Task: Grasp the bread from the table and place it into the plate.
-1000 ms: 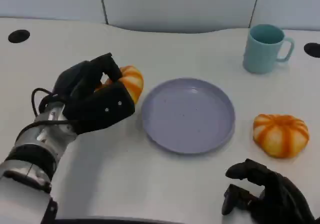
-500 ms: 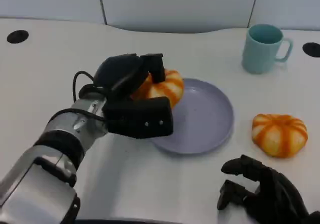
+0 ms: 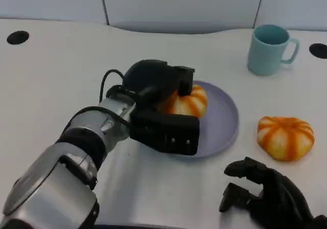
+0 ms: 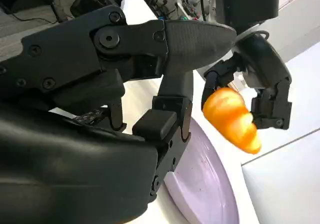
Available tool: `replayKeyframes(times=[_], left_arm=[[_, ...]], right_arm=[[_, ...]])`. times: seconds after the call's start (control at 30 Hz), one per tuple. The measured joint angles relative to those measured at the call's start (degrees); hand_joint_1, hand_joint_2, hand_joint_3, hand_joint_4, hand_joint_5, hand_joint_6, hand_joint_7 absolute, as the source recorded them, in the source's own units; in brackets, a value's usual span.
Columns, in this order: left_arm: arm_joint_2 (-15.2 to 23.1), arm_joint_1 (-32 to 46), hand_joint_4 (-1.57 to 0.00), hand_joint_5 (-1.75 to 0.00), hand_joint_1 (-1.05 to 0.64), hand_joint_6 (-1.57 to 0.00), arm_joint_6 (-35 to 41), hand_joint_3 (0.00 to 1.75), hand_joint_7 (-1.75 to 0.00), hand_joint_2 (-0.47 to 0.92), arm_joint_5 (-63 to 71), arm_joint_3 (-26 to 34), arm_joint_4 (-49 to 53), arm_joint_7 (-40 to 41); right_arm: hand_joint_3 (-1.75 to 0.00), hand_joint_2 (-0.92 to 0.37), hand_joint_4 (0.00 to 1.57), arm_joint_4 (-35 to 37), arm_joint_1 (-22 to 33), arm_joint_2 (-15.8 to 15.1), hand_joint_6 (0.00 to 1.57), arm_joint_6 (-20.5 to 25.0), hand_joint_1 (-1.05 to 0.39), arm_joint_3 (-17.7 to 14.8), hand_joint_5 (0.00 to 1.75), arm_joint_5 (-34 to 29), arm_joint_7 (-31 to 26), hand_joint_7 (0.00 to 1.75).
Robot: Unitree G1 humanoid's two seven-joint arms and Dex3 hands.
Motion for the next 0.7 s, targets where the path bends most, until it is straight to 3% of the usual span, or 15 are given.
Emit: replayKeyframes(times=[0.2,0.27,0.33,0.5,0.6,0.7], left_arm=[[-1.24,0.01,-0.93,-1.75,-0.32,-0.69,1.28,0.88,-1.75,0.51,0.29,-0.62,0.75,-0.12],[-1.62,-0.01,-0.75,-1.75,-0.36,-0.51,1.92,0.81,-1.75,0.52,0.28,-0.66,0.81,-1.44],[-1.76,-0.03,-0.54,-1.75,-0.43,-0.34,2.57,0.62,-1.75,0.6,0.27,-0.72,0.9,-3.41],[-1.69,-0.04,-0.1,-1.75,-0.62,-0.04,2.66,0.33,-1.71,0.77,0.17,-0.67,1.0,-6.5],[-1.61,-0.3,-0.01,-1.67,-0.7,0.0,2.66,0.21,-1.6,0.81,0.26,-1.03,1.0,-6.73],[-1.62,-0.94,0.0,-1.48,-0.81,0.0,2.74,0.12,-1.39,0.81,0.23,-1.04,1.0,-7.31]], right_arm=[[-0.4,-0.92,0.73,0.12,0.02,0.04,0.73,-0.21,-0.5,0.12,1.34,0.0,-0.03,0.91],[-0.38,-0.92,0.73,0.3,-0.07,0.1,0.73,-0.23,-0.51,0.11,1.32,0.03,0.13,0.9],[-0.38,-0.92,0.75,1.39,-0.43,0.09,0.74,-0.75,-0.51,0.01,1.28,0.05,0.87,0.89],[-0.38,-0.92,0.76,1.79,-0.64,0.2,0.74,-0.83,-0.5,-0.19,1.26,0.11,1.15,0.88],[-0.37,-0.92,0.76,2.09,-0.82,0.2,0.74,-0.85,-0.51,-0.33,1.26,0.13,1.3,0.88],[-0.34,-0.92,0.77,2.56,-1.21,0.21,0.76,-0.9,-0.51,-0.45,1.26,0.13,1.34,0.88]])
